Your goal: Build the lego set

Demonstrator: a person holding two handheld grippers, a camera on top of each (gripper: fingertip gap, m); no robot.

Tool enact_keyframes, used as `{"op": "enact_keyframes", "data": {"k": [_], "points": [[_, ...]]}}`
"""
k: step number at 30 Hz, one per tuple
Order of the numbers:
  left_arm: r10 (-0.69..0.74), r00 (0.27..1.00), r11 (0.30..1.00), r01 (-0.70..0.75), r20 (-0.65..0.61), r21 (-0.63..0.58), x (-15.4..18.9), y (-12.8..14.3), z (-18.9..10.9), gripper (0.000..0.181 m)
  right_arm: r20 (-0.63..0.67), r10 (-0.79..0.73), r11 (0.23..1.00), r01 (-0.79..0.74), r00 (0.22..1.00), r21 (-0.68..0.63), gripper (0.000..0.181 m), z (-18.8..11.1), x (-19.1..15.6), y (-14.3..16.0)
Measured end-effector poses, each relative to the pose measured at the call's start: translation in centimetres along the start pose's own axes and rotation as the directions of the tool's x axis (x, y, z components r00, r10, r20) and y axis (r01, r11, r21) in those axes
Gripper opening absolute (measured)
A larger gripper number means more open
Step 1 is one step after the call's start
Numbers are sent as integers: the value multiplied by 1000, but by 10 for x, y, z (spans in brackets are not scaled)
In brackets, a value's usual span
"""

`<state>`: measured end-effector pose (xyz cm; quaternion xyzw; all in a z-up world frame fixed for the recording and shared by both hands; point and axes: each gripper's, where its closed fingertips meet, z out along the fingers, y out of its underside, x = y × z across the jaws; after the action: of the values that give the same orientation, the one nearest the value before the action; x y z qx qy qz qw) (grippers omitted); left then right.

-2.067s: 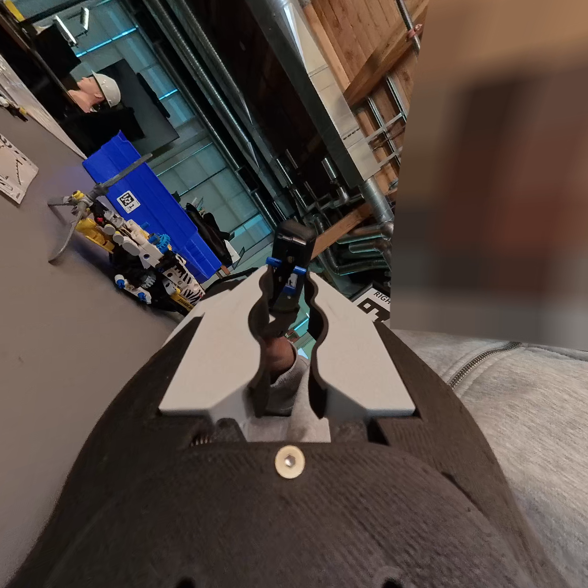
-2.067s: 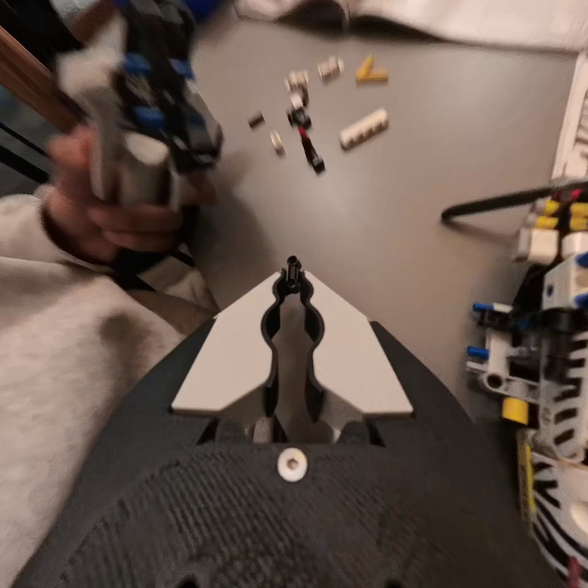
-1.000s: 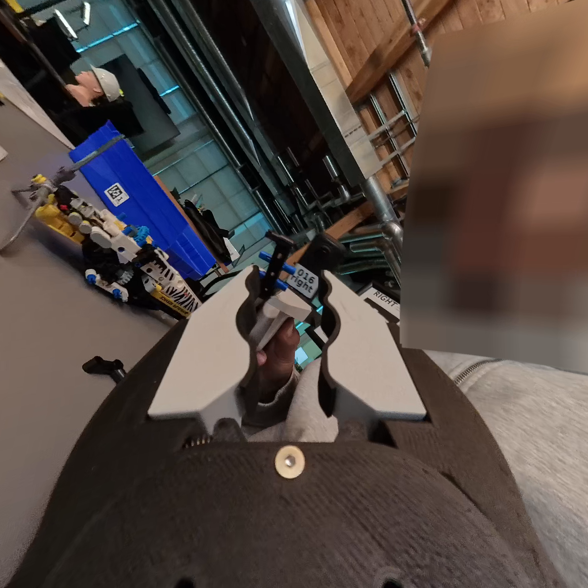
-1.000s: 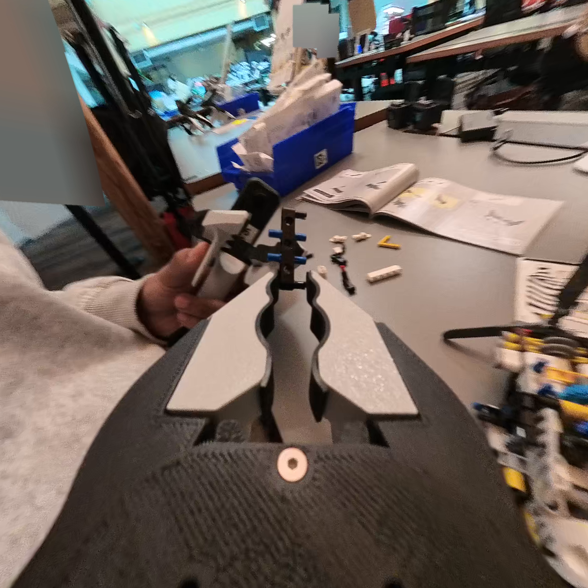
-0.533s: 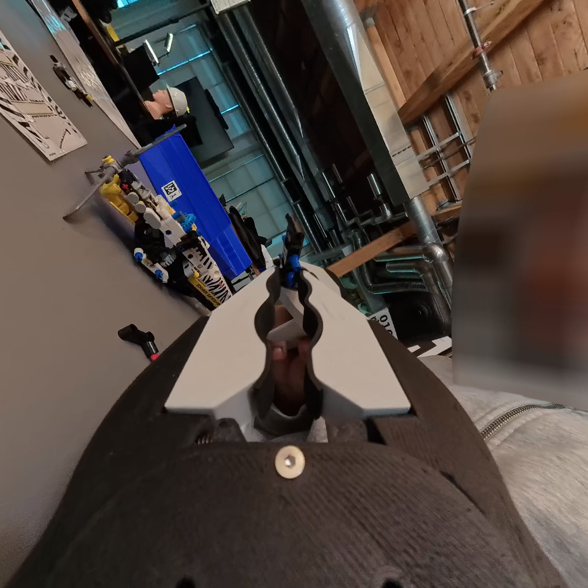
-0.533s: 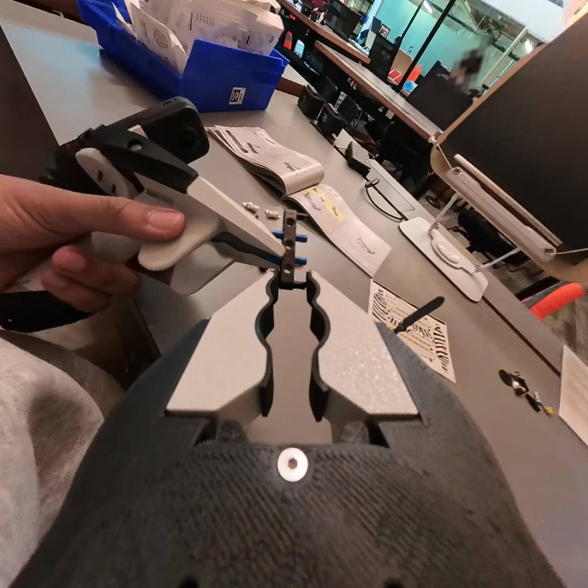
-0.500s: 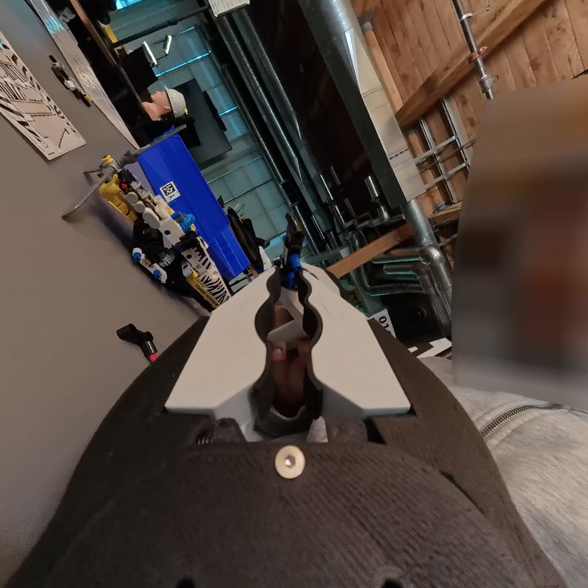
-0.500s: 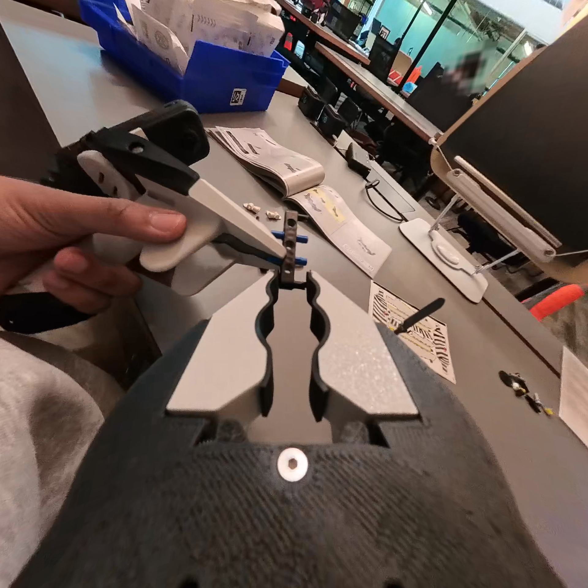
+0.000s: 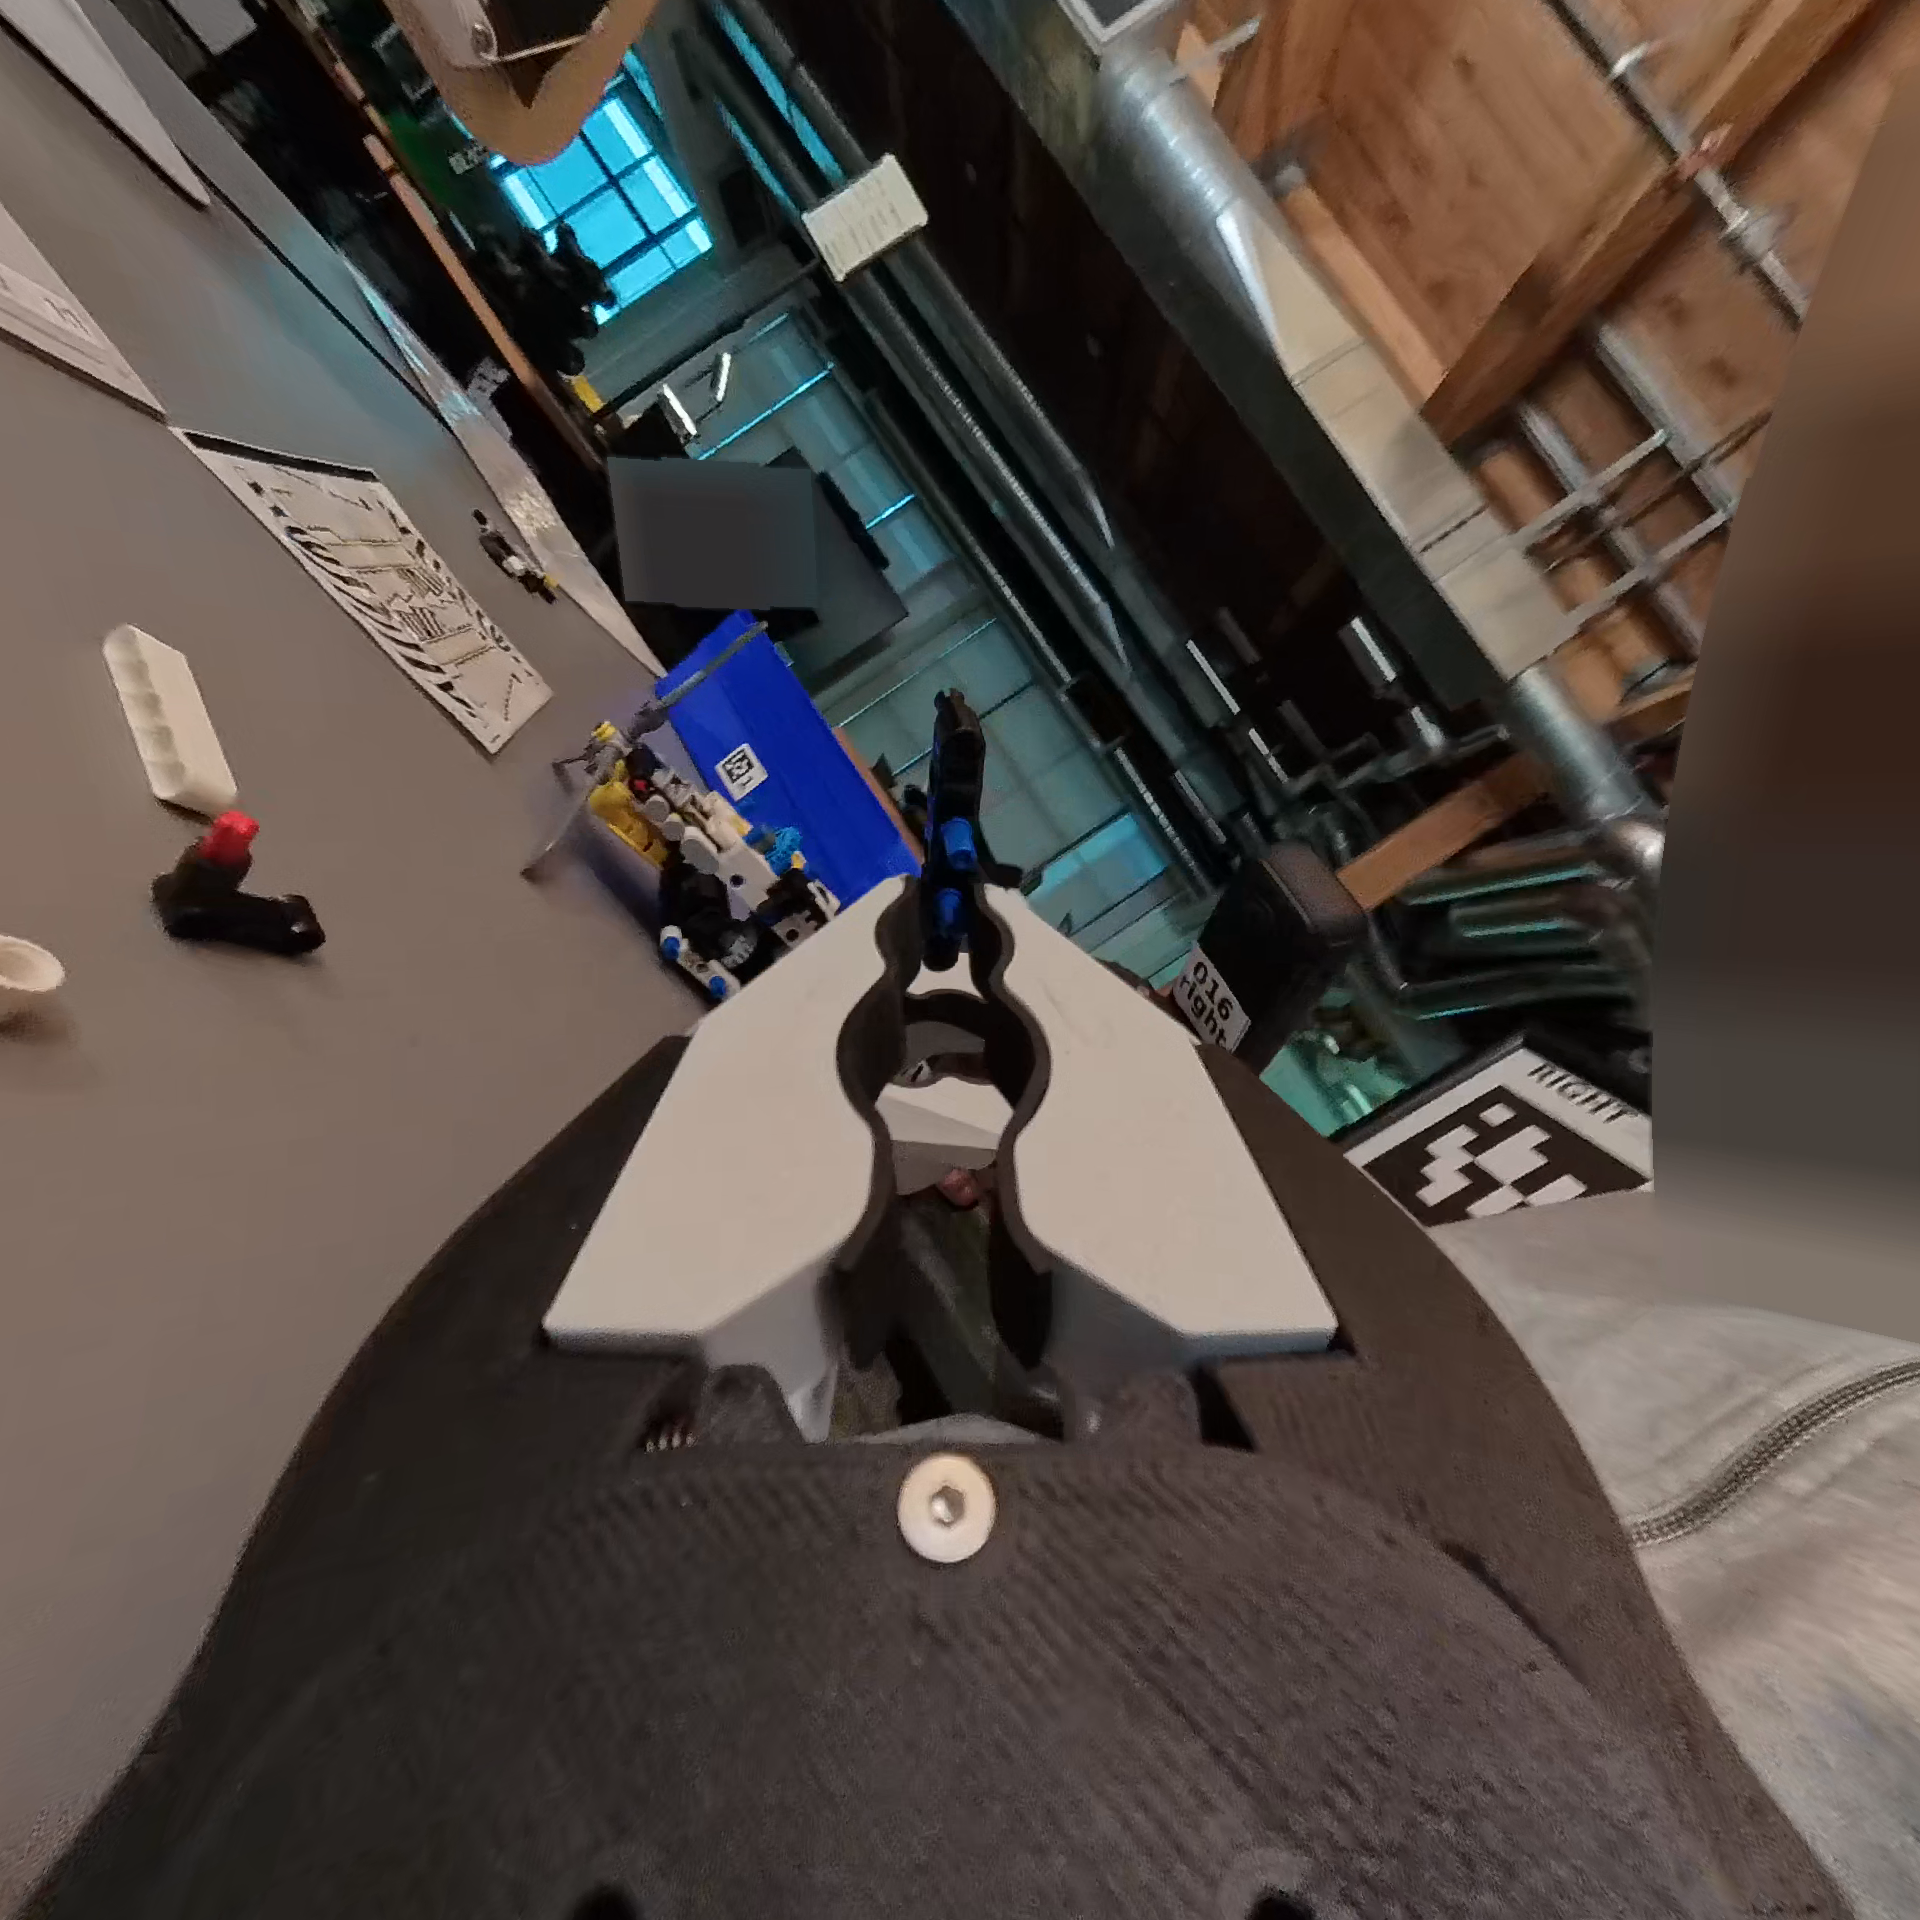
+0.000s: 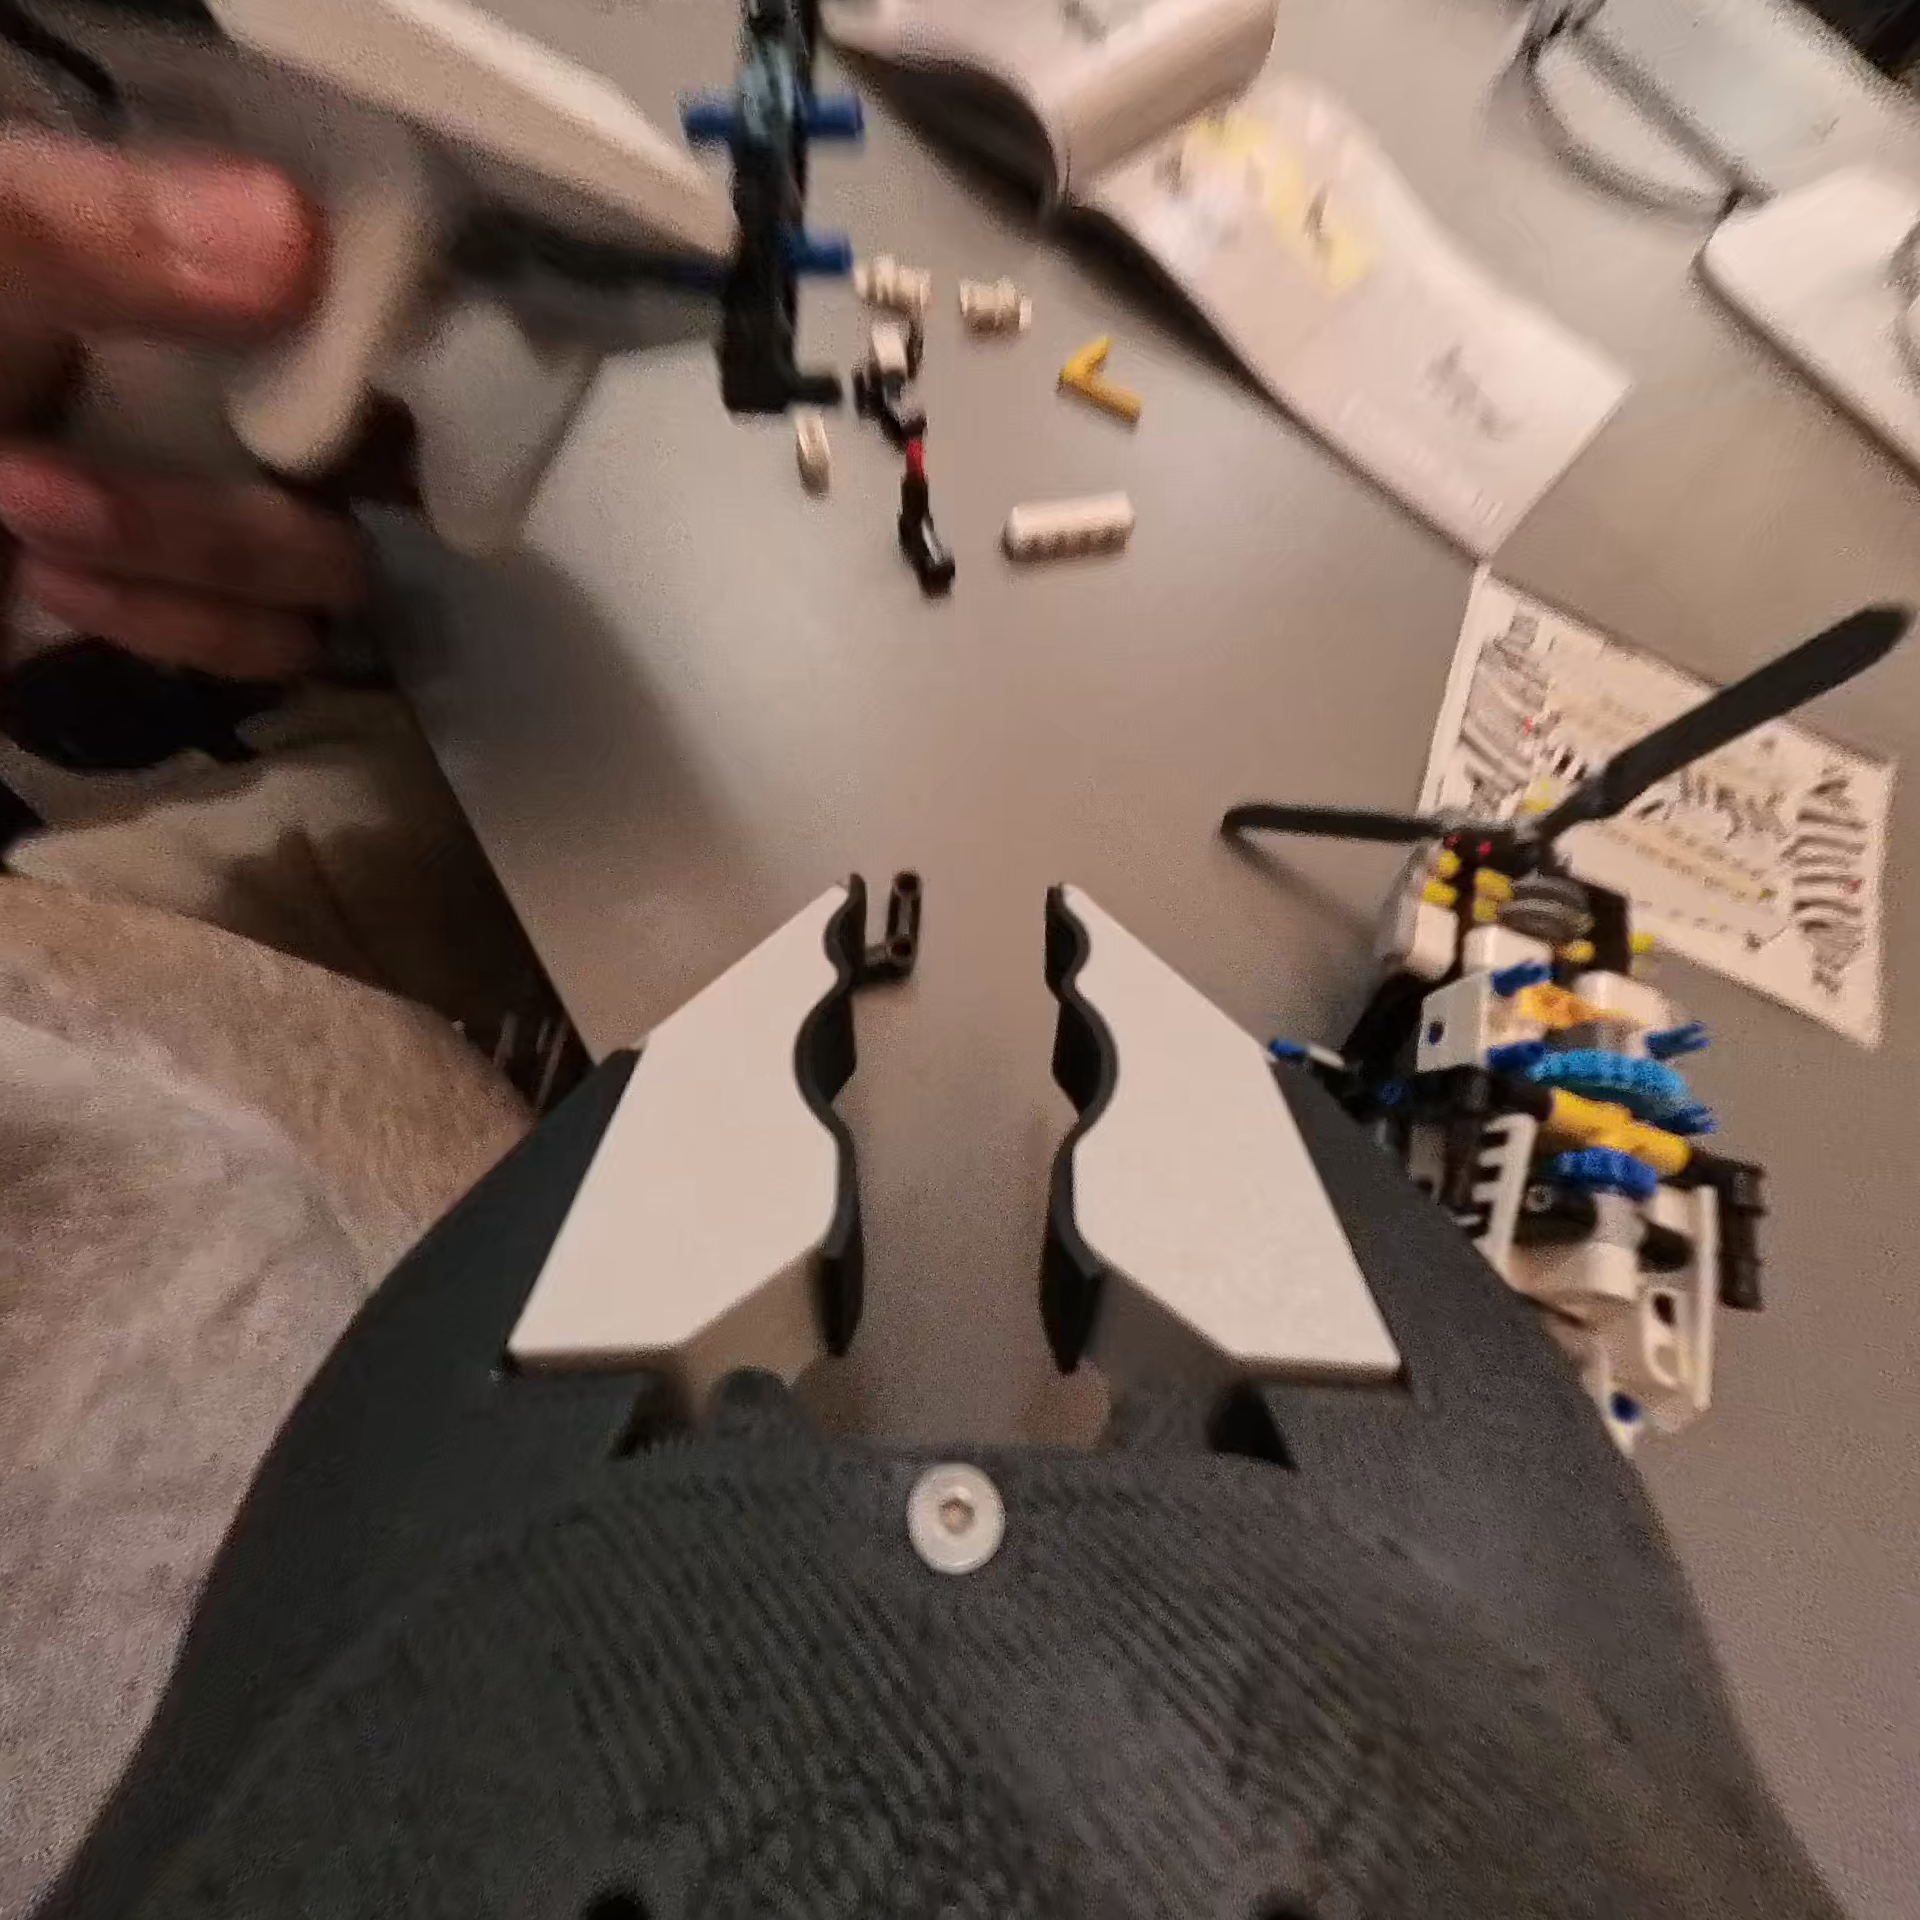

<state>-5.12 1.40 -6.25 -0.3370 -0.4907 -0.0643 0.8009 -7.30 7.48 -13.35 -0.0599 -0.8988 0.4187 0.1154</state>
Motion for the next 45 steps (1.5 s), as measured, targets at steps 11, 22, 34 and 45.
{"op": "enact_keyframes", "data": {"k": [11,22,34,45], "points": [[117,992,971,-104,47,-213,-10,27,5,5,70,142,987,-135,987,-91,5,24,-10,19],[-48,995,969,24,-91,-246,4,31,6,5,715,517,596,-798,471,94,3,-29,-13,-68],[-108,985,968,73,-134,-240,9,30,9,5,764,532,555,-832,365,12,4,-26,-19,-63],[-110,986,964,75,-127,-255,8,32,9,5,788,527,546,-837,317,-29,4,-29,-21,-63]]}}
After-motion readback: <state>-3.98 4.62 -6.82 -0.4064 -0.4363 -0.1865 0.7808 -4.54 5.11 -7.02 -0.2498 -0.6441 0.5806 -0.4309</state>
